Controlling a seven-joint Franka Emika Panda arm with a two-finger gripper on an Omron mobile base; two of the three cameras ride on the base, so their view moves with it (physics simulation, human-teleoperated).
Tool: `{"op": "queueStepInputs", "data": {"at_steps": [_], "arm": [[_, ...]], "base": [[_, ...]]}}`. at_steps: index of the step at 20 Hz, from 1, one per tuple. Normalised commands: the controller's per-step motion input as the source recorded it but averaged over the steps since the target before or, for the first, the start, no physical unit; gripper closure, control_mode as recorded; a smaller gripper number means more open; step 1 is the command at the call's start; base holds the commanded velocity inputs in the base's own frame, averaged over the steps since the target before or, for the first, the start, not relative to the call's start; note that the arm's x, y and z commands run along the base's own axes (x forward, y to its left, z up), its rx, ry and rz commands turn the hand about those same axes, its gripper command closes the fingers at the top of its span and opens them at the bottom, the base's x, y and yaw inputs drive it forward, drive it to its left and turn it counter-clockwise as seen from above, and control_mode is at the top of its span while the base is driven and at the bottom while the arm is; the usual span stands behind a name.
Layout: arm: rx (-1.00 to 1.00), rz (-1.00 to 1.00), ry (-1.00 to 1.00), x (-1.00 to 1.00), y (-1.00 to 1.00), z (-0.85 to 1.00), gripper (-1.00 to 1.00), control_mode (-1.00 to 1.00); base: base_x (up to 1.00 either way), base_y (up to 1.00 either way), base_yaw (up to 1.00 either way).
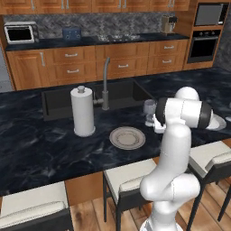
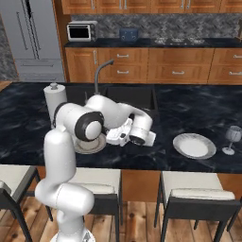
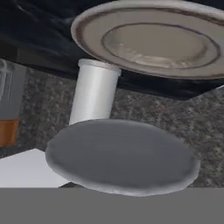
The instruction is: Retrieve the wine glasses from the counter and place one next to each plate.
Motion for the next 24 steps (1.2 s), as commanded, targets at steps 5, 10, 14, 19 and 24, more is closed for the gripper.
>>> {"op": "queueStepInputs", "data": {"at_steps": [5, 10, 14, 19, 24], "arm": [[0.28, 0.07, 0.02, 0.07, 0.25, 0.83, 1.0, -1.0], [0.06, 0.03, 0.1, 0.0, 0.16, 0.5, 1.0, -1.0], [0.0, 0.02, 0.16, 0.05, 0.11, 0.47, 1.0, -1.0], [-0.01, 0.0, 0.2, 0.0, -0.06, 0.54, 1.0, -1.0], [-0.13, 0.0, 0.22, 0.11, -0.01, 0.4, 1.0, -1.0]], "base": [[0.0, 0.0, 0.0], [0.0, 0.0, 0.0], [0.0, 0.0, 0.0], [0.0, 0.0, 0.0], [0.0, 0.0, 0.0]]}}
